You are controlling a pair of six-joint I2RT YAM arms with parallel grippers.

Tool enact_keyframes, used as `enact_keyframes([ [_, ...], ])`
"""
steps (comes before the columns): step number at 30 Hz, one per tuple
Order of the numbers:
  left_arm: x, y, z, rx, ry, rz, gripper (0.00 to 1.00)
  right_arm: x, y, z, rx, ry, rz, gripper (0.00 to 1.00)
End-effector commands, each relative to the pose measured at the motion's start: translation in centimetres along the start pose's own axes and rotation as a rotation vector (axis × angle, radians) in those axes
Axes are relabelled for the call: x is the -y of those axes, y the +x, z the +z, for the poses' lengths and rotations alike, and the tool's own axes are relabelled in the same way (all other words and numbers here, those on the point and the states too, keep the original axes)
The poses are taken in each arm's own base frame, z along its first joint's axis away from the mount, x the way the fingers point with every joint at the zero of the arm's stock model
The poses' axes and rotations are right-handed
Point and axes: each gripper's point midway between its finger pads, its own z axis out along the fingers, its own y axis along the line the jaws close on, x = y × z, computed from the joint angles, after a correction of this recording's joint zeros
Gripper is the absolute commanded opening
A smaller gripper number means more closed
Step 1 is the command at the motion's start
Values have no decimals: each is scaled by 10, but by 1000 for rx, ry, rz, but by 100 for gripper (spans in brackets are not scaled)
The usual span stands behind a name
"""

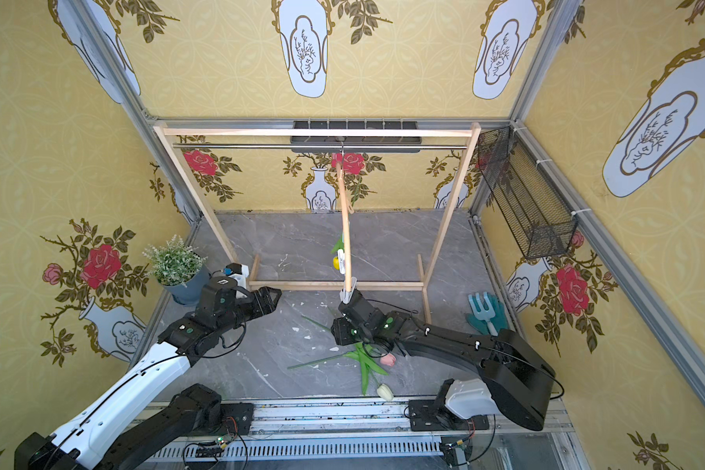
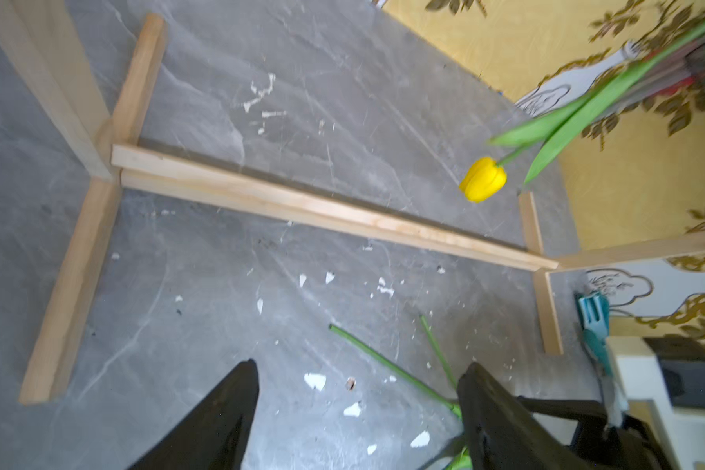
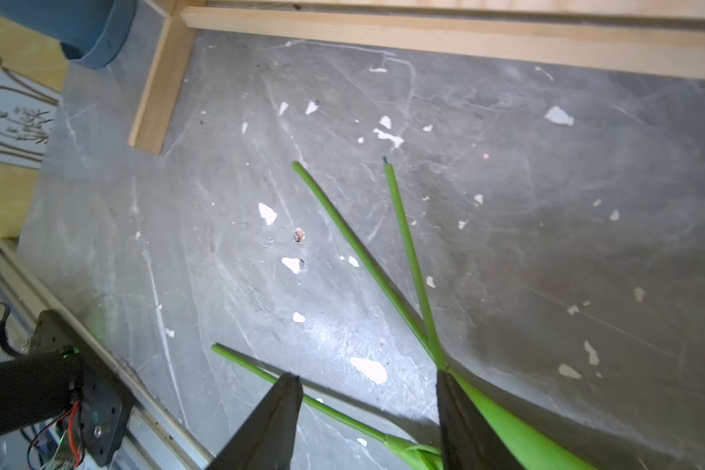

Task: Dry the flowers on a clothes hanger
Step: Pick up the flower at the center of the board.

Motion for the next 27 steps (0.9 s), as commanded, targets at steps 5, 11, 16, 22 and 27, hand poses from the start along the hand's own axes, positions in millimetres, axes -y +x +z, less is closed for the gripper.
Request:
enact_keyframes([
  [5,11,26,15,-95,-167,126,85,27,-1,-14,96,187,126,57],
  [11,55,21,24,-66,40,116,84,22,8,-42,125,279,113,44],
  [16,66,13,26,-29,92,65,77,13,29,-40,29,252,67,37],
  [22,58,18,24,-7,130,-10,78,25,32,-28,-27,257,54,39],
  [27,59,17,19,40,223,-44,71,30,19,-11,-47,144,64,39],
])
